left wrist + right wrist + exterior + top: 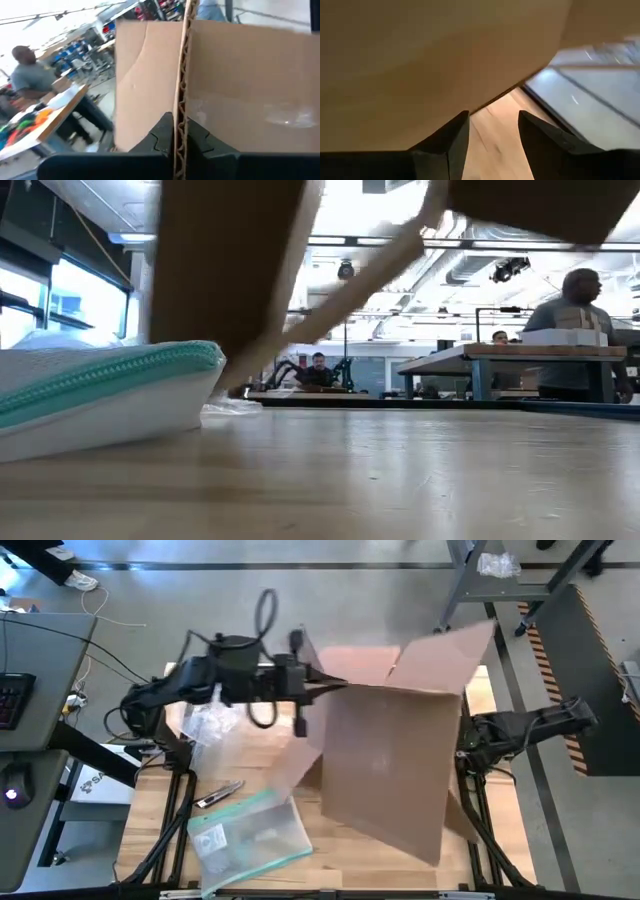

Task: Unpack boxes
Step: Break down cardboard box until it is fully flat

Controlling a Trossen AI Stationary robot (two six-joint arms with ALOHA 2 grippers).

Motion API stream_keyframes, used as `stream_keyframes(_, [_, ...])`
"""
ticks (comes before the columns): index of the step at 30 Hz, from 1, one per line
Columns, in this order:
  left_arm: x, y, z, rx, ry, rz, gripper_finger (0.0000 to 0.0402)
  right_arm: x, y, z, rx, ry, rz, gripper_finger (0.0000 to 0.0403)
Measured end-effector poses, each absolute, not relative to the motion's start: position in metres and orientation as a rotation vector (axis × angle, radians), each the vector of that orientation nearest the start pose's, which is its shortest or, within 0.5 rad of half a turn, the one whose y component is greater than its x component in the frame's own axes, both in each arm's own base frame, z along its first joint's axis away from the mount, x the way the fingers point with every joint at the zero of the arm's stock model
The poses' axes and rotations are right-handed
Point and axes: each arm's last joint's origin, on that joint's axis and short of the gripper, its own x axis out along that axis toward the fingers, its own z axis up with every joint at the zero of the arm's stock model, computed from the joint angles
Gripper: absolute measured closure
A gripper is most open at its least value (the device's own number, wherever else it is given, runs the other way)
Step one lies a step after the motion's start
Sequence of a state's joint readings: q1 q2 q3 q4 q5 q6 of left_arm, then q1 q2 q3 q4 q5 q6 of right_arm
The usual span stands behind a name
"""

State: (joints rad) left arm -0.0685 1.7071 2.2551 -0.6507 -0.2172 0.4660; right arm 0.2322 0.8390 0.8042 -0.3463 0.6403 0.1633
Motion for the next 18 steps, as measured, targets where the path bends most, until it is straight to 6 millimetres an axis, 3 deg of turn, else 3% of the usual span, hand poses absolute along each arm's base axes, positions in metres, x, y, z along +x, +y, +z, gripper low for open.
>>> stream_keyframes(4, [0.367,-0.015,0.516,0.473,0.102,0.077,0.0401,0.186,0.018,0.313,-0.018,0.159,-0.368,0.0247])
stream_keyframes(8, [0.397,-0.007,0.492,0.486,0.152,0.076,0.0401,0.185,0.012,0.305,-0.001,0.172,-0.413,0.0247])
stream_keyframes(18, [0.455,0.042,0.413,0.394,0.433,0.207,0.0401,0.159,-0.01,0.265,0.187,0.545,-0.659,0.0247])
